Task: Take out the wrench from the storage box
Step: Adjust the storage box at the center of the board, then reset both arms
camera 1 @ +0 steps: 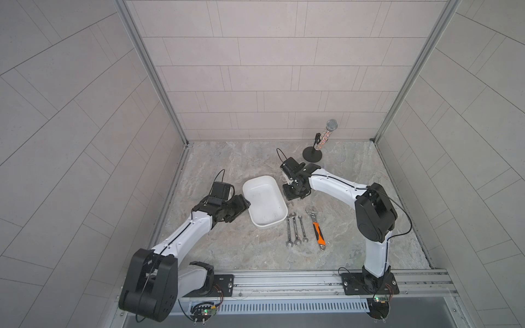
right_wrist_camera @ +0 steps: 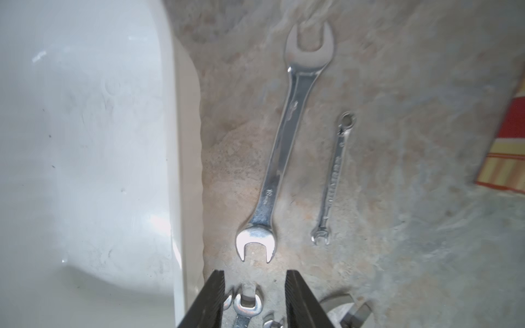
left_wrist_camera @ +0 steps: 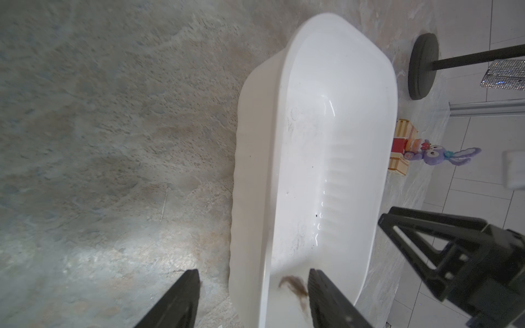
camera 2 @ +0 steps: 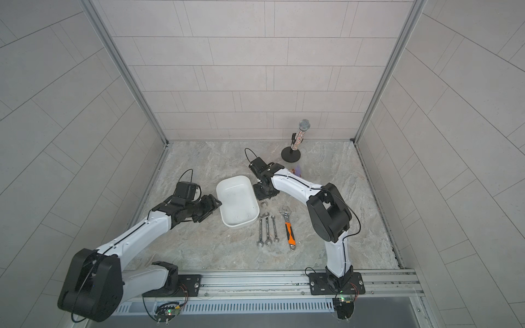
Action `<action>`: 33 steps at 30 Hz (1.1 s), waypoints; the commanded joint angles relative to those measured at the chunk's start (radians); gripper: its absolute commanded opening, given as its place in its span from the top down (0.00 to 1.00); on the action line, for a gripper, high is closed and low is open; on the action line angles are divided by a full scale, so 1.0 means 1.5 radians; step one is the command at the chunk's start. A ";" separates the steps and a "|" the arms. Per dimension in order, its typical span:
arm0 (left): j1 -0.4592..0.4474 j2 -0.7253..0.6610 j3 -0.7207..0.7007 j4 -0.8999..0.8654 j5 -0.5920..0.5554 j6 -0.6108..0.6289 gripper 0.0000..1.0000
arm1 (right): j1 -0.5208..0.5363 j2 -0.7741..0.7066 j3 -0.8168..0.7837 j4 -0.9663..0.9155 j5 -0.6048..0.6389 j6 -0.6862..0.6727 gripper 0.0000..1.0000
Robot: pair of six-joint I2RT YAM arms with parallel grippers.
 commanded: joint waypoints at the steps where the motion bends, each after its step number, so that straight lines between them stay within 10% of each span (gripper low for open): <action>1: -0.007 0.029 0.041 0.016 -0.009 0.000 0.33 | 0.024 -0.014 -0.023 0.032 -0.016 0.021 0.60; 18: -0.036 0.100 0.091 0.002 -0.050 0.030 0.32 | 0.050 -0.073 -0.081 0.089 -0.071 0.061 0.59; 23: -0.034 0.038 0.157 -0.092 -0.131 0.122 0.24 | 0.031 -0.204 -0.089 0.050 0.053 0.031 0.56; 26: -0.039 -0.058 0.164 -0.108 -0.257 0.213 0.04 | 0.021 -0.354 -0.163 0.097 0.211 -0.011 0.49; 30: -0.038 -0.201 0.049 0.044 -0.406 0.349 0.00 | -0.010 -0.551 -0.382 0.347 0.413 -0.206 0.09; 33: -0.032 -0.283 -0.189 0.422 -0.472 0.406 0.00 | -0.094 -0.667 -0.616 0.653 0.326 -0.303 0.00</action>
